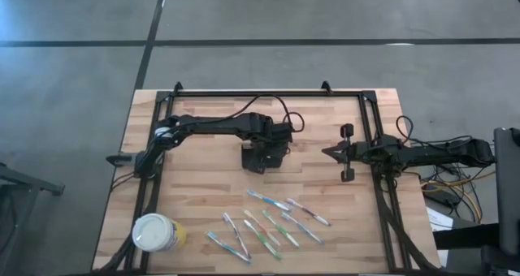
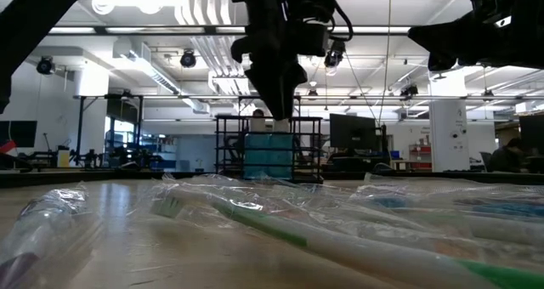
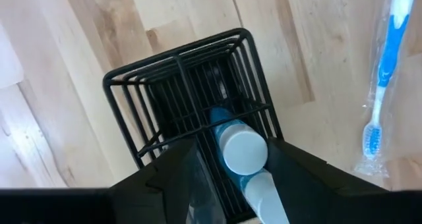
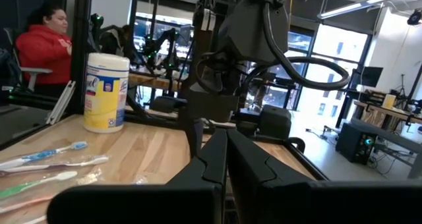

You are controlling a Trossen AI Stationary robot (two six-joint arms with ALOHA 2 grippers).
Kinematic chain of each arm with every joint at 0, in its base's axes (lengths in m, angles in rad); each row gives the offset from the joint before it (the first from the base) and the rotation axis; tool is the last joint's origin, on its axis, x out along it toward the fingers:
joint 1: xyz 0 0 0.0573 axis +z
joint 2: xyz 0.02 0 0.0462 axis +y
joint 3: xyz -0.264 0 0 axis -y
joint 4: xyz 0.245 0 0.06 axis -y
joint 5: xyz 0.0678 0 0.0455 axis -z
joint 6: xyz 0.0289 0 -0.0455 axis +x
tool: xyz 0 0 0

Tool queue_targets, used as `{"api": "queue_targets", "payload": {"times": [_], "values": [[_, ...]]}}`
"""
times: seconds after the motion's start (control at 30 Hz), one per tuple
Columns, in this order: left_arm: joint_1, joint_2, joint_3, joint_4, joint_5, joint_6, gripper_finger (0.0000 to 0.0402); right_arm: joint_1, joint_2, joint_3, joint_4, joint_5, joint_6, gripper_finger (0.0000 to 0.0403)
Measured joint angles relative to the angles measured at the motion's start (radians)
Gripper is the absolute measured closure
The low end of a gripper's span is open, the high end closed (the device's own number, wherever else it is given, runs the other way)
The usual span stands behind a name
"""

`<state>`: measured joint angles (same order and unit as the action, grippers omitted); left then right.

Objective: Pick & Place toothbrushing station
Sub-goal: Put the blue mouthwash into the black wire organizer, then put the violet toothbrush into the black wire organizer

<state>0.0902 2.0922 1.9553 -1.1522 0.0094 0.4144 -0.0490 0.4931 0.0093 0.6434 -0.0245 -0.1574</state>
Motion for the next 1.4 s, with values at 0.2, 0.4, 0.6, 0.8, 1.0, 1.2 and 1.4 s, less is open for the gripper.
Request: {"api": "queue_targets", "payload": {"times": [0.2, 0.4, 0.6, 0.8, 1.0, 1.2, 1.4], "values": [[0.0, 0.0, 0.0, -0.01, -0.011, 0.05, 0.0208, 0.0, 0.0, 0.0, -0.002, 0.0, -0.003, 0.0394], [0.0, 0.0, 0.0, -0.017, -0.016, 0.082, 0.0208, 0.0, 0.0, 0.0, -0.002, 0.0, -0.003, 0.0394], [0.001, 0.0, 0.001, -0.024, -0.021, 0.133, 0.0209, 0.0, 0.0, 0.0, -0.004, 0.0, -0.003, 0.0394], [0.001, 0.0, 0.001, -0.026, -0.063, 0.184, 0.0209, 0.0, 0.0, 0.0, -0.005, 0.0, -0.008, 0.0394], [0.001, -0.002, 0.001, -0.027, -0.071, 0.206, 0.0209, 0.0, 0.0, 0.0, -0.005, 0.0, -0.012, 0.0394], [-0.002, -0.019, 0.001, -0.033, -0.132, 0.217, 0.0209, 0.0, 0.0, 0.0, -0.005, 0.0, -0.016, 0.0394], [-0.003, -0.076, 0.001, -0.035, -0.142, 0.213, 0.0209, 0.0, 0.0, 0.0, -0.005, 0.0, -0.019, 0.0394]]}}
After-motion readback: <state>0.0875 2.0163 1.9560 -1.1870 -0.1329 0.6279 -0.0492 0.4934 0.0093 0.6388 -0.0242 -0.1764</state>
